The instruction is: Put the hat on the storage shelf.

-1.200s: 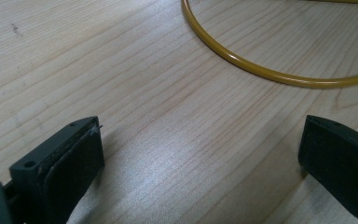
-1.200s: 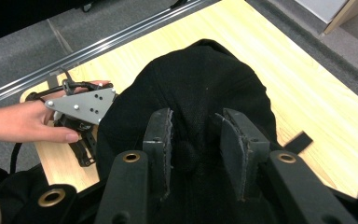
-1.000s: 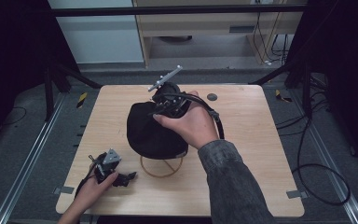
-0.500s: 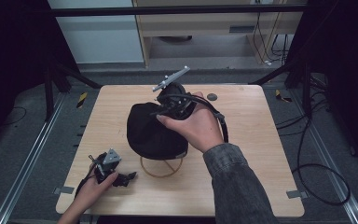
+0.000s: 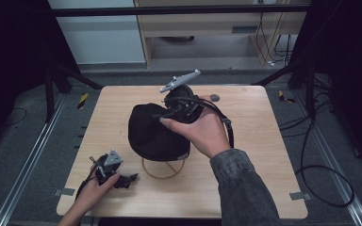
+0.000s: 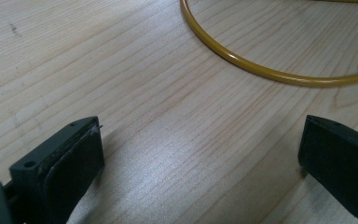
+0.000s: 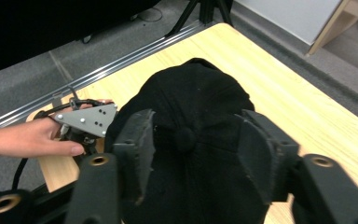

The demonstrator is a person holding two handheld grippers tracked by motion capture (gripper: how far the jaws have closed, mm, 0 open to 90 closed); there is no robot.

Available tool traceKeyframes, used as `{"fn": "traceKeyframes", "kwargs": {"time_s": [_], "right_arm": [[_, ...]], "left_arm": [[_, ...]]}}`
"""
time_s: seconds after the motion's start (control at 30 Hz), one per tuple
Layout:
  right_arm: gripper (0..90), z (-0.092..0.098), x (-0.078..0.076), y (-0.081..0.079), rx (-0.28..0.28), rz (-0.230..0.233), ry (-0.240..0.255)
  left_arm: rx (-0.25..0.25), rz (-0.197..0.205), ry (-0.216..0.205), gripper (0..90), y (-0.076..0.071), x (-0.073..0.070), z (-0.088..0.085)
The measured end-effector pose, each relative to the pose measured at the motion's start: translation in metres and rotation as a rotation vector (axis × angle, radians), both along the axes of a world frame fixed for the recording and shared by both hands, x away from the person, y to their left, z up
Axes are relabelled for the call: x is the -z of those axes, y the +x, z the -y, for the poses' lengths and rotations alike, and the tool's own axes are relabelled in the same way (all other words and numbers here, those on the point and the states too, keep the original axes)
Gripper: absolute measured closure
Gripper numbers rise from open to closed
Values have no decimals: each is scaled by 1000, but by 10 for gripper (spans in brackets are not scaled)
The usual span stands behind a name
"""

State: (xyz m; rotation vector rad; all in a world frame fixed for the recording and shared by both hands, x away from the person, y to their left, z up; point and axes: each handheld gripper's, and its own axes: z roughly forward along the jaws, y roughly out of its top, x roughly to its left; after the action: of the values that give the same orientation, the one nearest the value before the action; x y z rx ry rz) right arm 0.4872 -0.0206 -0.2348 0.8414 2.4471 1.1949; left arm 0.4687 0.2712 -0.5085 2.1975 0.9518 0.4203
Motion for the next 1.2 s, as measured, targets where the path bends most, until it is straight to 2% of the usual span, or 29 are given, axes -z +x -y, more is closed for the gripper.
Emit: {"fn": "traceKeyframes", "kwargs": {"time_s": [0.4, 0.67, 0.83, 1.2], "right_arm": [[187, 24, 3, -7, 89, 44, 16], [91, 46, 9, -15, 144, 74, 24], [72, 64, 16, -19, 185, 80, 38], [116, 102, 40, -34, 236, 80, -20]], "left_arm": [[2, 0, 0, 0, -1, 0, 0], [1, 0, 0, 0, -1, 0, 0], [0, 0, -1, 0, -1, 0, 0], [-1, 1, -2, 0, -1, 0, 0]]}}
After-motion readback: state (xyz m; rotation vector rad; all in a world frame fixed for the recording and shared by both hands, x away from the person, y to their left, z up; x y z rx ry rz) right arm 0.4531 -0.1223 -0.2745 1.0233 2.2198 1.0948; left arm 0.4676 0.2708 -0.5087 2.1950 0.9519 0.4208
